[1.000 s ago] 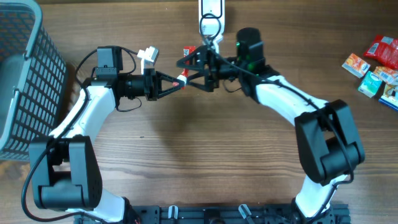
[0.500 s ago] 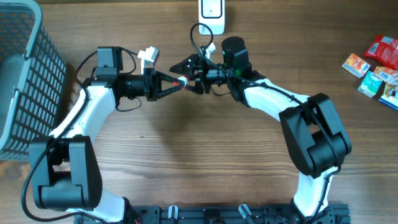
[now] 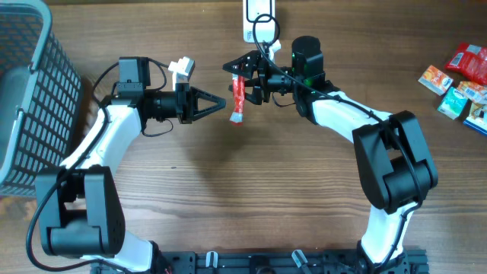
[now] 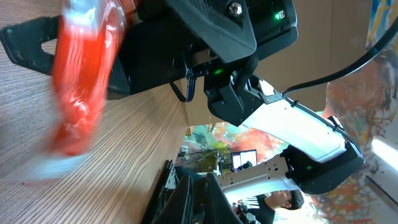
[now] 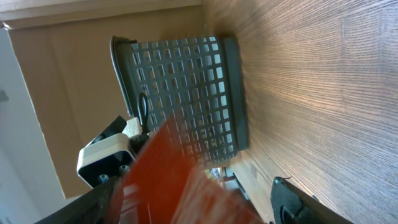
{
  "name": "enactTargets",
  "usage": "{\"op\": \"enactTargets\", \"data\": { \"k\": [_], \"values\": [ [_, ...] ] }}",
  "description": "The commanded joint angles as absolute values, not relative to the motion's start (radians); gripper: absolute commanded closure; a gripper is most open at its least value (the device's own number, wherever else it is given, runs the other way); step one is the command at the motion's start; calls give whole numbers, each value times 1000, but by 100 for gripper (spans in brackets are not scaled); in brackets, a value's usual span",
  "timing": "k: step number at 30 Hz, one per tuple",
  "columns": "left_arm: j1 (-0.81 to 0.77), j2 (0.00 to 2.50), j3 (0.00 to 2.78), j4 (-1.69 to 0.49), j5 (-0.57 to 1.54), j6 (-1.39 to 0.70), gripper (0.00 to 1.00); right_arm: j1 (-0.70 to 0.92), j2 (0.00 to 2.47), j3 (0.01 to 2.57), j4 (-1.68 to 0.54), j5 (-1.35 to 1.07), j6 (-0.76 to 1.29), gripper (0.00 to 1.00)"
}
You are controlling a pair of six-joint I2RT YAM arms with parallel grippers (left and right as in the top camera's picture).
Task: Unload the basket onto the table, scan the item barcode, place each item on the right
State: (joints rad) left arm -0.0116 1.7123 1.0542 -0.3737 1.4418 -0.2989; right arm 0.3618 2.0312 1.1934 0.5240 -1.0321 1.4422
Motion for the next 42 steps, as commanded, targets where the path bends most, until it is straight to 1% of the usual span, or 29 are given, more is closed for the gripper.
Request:
{"op": "enactTargets", "data": {
  "k": [1, 2, 3, 5, 6, 7, 8, 10, 12, 15, 19, 21, 23, 24, 25, 27, 30, 31, 33, 35, 38, 39, 41, 42],
  "values": [
    [-8, 1694, 1065, -371, 1465, -305, 96, 355, 2042, 1198, 471, -1046, 1335, 12],
    [-8, 1694, 1065, -371, 1465, -304, 96, 348, 2042, 1198, 410, -1039, 1282, 10],
    [-8, 1694, 1065, -371, 1465, -304, 96, 340, 2042, 1198, 337, -1030, 1225, 10],
    [-8, 1694, 1065, -370, 1461, -304, 96, 316, 2042, 1198, 153, -982, 1099, 26],
    [-8, 1694, 1065, -371, 1447, -304, 96, 306, 2042, 1198, 90, -960, 1055, 32],
    [-8, 1694, 1065, -371, 1431, -304, 96, 297, 2042, 1198, 36, -938, 1007, 33],
    [-8, 1694, 1065, -371, 1421, -304, 96, 291, 2042, 1198, 1, -916, 968, 32],
    [-8, 1694, 1065, -371, 1391, -304, 96, 277, 2042, 1198, -65, -851, 850, 26],
    [-3, 1694, 1066, -370, 1370, -303, 96, 262, 2042, 1198, -121, -813, 751, 23],
    [29, 1687, 1066, -370, 1370, -303, 96, 238, 2042, 1204, -178, -841, 650, 23],
    [106, 1654, 1066, -372, 1345, -300, 96, 234, 2042, 1233, -284, -842, 587, 24],
    [143, 1621, 1066, -387, 1287, -300, 96, 256, 2042, 1256, -356, -793, 531, 25],
    [170, 1566, 1066, -427, 1177, -299, 95, 294, 2042, 1306, -478, -667, 468, 23],
    [175, 1533, 1066, -450, 1119, -293, 92, 314, 2042, 1334, -532, -595, 446, 23],
    [175, 1510, 1066, -465, 1078, -292, 87, 328, 2041, 1354, -566, -549, 438, 23],
    [169, 1436, 1066, -513, 938, -292, 68, 368, 2038, 1405, -632, -464, 417, 23],
    [163, 1352, 1066, -583, 746, -297, 22, 438, 2034, 1480, -711, -402, 404, 23],
    [163, 1327, 1066, -612, 673, -297, 12, 464, 2034, 1500, -730, -379, 403, 23],
    [164, 1280, 1066, -677, 523, -301, 8, 519, 2034, 1513, -741, -311, 424, 23],
    [164, 1254, 1066, -718, 444, -301, 1, 579, 2038, 1513, -740, -186, 458, 24],
    [164, 1237, 1066, -768, 382, -300, 0, 661, 2046, 1512, -739, 9, 537, 30],
    [164, 1237, 1066, -781, 379, -300, 0, 679, 2050, 1512, -736, 29, 555, 31],
    [164, 1238, 1066, -807, 379, -300, 0, 720, 2062, 1512, -722, 35, 572, 30],
    [164, 1238, 1066, -822, 379, -300, 0, 736, 2071, 1512, -720, 47, 597, 27]
  ]
}}
